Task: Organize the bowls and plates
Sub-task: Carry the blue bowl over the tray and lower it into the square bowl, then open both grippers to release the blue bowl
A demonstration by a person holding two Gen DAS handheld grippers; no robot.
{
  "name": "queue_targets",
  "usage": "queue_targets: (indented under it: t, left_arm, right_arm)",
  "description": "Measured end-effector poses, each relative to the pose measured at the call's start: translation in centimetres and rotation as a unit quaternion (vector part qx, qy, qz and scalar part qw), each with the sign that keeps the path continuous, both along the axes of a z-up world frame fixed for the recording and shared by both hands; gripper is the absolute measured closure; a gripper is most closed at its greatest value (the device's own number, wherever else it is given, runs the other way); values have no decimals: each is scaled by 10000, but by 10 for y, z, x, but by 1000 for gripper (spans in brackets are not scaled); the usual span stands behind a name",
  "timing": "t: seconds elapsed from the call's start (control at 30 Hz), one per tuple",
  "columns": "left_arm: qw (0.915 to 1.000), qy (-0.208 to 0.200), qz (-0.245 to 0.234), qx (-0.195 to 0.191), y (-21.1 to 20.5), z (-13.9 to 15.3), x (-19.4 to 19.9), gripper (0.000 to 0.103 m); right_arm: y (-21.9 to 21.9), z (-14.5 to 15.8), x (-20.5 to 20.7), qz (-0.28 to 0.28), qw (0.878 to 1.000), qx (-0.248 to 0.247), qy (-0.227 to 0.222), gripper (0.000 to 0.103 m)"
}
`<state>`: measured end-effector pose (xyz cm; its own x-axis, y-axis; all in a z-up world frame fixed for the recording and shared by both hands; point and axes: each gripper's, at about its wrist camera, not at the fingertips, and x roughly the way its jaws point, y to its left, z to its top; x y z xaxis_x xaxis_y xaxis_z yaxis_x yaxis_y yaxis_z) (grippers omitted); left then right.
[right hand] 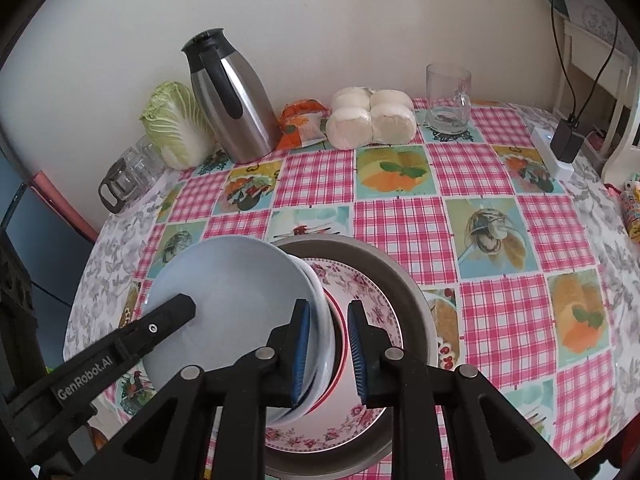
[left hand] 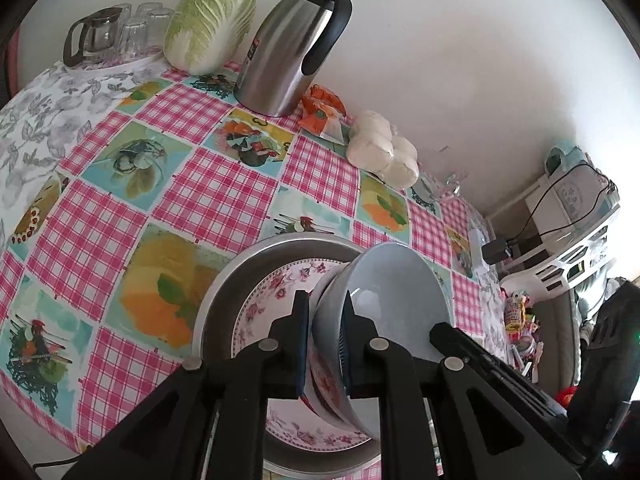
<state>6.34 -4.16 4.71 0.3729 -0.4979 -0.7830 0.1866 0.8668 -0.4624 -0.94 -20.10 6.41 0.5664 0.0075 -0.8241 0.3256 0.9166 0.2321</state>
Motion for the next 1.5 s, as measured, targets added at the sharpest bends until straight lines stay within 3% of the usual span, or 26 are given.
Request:
queue_targets:
  t: [0.43,0.5,0.57,0.63,0.73,0.77,0.97,1.1,1.33,1.5]
  left_arm:
    - [9999,104,2,-137,2,-2,3,88]
    - [9998,121,-59,-145,1,-1,2,76]
    - [9998,87,-70,-164,2,2,1,56]
    - [9999,11,-49,-158,4,6,-2,55]
    - [9999,-64,-24,-127,7,11,-5,43]
    - [9999,-98,-12,-108,8,13,-6,40]
    - [9985,-409,114,350,13,21,-14,20]
    - [9965,-546,246,580,23,20,-21,15]
    - [9931,-653,454,866,39,16,-30,1]
    - [9904,-835,588,935,50,20,-42,1]
  right_arm:
    - [-1,-6,1,-8,10000,15,81,74]
    - [-1,-5,1,-11,10000,-22,83,73]
    - [-1,-3,0,-6,10000,-46,73,65]
    - [-1,0,-2,11,10000,-80,40,58]
    - [1,2,-4,44,9999,-149,13,49]
    - [2,2,-5,40,9999,-153,12,41]
    - [1,1,-14,-55,9998,-195,-56,19]
    - [0,4,-24,-70,9994,-258,-211,0]
    - [-5,2,-40,-237,9988,-280,-314,0]
    - [-3,0,-50,-212,9986,-342,-339,0]
